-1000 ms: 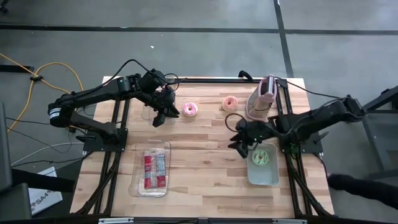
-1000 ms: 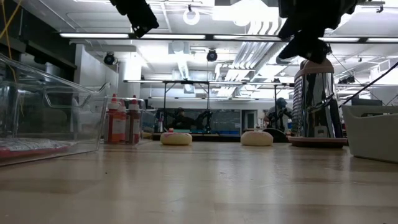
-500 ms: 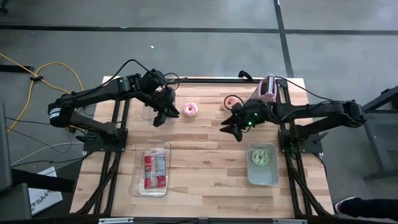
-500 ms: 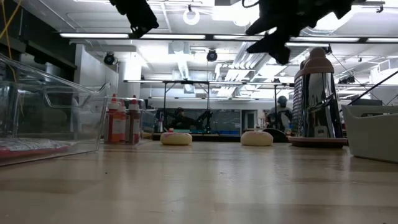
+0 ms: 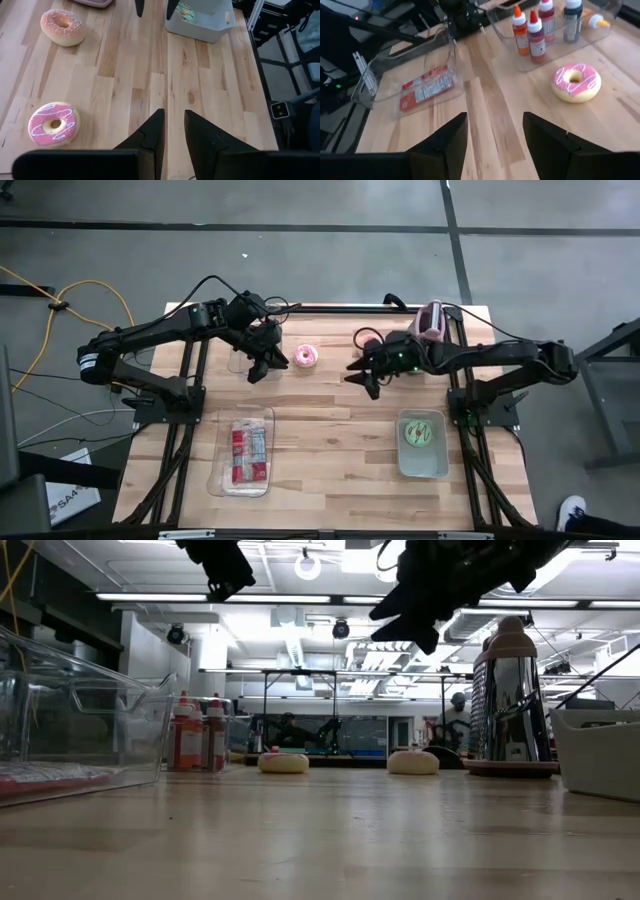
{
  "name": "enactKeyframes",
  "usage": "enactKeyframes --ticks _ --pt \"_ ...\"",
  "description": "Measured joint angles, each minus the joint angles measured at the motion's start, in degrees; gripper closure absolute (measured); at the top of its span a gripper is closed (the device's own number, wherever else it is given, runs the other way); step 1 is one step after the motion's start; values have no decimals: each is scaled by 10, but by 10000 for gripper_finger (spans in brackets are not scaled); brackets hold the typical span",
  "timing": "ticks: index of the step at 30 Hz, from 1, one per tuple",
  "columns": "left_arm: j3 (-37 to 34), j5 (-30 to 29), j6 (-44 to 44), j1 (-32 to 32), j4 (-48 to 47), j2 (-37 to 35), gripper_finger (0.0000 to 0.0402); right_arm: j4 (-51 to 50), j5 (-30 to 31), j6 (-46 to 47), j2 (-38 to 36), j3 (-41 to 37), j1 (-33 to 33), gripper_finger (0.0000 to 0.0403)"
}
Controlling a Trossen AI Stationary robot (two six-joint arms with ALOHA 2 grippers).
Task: Pick & Place Food Item
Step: Put the orange donut into the gray bin
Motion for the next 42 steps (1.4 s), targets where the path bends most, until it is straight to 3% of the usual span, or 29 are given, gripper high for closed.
enactKeyframes --ticks 8,15,26,42 --pt "0 -1 3 0 0 0 332 -12 -35 -16 0 40 -10 223" --pt "0 -1 -3 0 0 0 332 -181 103 -90 34 157 -14 223" --pt "0 -2 0 0 0 0 332 -424 128 -99 177 324 -42 223" --pt "0 -2 3 0 0 0 332 -481 107 -66 278 336 -127 223"
